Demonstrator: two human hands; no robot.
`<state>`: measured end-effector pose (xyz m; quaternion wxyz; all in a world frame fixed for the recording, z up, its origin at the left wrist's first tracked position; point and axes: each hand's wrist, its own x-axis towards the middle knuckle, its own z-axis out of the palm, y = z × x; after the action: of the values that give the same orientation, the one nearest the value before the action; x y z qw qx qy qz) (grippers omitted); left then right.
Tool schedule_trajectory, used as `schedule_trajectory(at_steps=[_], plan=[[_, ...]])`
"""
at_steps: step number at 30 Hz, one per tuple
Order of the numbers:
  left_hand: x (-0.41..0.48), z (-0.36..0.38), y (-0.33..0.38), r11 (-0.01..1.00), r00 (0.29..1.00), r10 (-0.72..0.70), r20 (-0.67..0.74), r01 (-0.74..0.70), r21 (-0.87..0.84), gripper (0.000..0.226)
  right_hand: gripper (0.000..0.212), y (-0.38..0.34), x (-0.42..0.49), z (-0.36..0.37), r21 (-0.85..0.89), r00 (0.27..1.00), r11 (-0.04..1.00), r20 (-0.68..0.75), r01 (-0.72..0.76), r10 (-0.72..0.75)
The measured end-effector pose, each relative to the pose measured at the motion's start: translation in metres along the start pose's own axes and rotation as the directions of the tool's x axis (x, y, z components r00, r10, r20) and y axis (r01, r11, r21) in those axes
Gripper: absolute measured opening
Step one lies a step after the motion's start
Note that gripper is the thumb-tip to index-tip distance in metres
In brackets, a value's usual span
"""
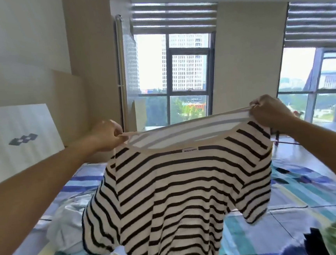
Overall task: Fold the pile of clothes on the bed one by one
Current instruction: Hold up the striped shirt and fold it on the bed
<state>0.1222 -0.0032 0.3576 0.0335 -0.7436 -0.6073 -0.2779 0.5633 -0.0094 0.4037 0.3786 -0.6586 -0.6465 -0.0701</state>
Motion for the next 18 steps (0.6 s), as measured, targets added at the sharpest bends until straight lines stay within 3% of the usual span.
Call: schedule_trajectory(at_steps=[1,2,4,6,7,9,10,12,14,16,18], plan=[[-0.007,0.006,0.001,0.977,0.990,-0.067,0.121,0.090,-0.195,0.026,0.025,0.003,-0.001,0.002,0.006,1.000,1.000,0.006,-0.007,0.007],[-0.012,0.011,-0.001,0.894,0.964,-0.115,0.241,0.206,-0.398,0.029,0.024,0.005,-0.002,0.003,0.061,0.999,0.998,0.027,-0.020,0.018],[-0.020,0.023,-0.010,0.696,0.918,-0.083,0.388,0.332,-0.637,0.052,0.025,0.010,-0.006,0.004,0.220,0.988,0.971,0.140,-0.093,0.063],[-0.022,0.031,-0.017,0.624,0.920,-0.006,0.393,0.310,-0.717,0.071,0.030,0.017,-0.013,0.003,0.332,0.956,0.926,0.281,-0.181,0.086],[-0.024,0.030,-0.013,0.611,0.925,0.025,0.378,0.285,-0.738,0.069,0.029,0.019,-0.020,0.002,0.417,0.937,0.883,0.343,-0.217,0.068],[-0.027,0.019,-0.004,0.603,0.929,0.115,0.353,0.217,-0.768,0.038,0.015,0.025,-0.032,-0.001,0.648,0.866,0.667,0.500,-0.367,-0.009],[-0.029,0.011,0.001,0.606,0.919,0.165,0.359,0.193,-0.772,0.028,0.026,0.030,-0.035,-0.004,0.691,0.820,0.602,0.563,-0.400,-0.101],[-0.033,-0.007,0.005,0.643,0.860,0.278,0.428,0.165,-0.748,0.035,0.054,0.042,-0.040,-0.007,0.660,0.708,0.660,0.654,-0.359,-0.268],[-0.033,-0.018,0.003,0.822,0.823,0.279,0.495,0.061,-0.566,0.034,0.045,0.046,-0.043,-0.009,0.553,0.624,0.787,0.725,-0.274,-0.292],[-0.025,-0.021,-0.004,0.967,0.853,0.187,0.488,-0.073,-0.244,0.019,0.041,0.042,-0.047,-0.010,0.460,0.632,0.866,0.735,-0.196,-0.248],[-0.015,-0.024,-0.010,0.985,0.913,0.171,0.370,-0.154,-0.074,0.025,0.049,0.039,-0.046,-0.012,0.440,0.618,0.879,0.748,-0.185,-0.244]])
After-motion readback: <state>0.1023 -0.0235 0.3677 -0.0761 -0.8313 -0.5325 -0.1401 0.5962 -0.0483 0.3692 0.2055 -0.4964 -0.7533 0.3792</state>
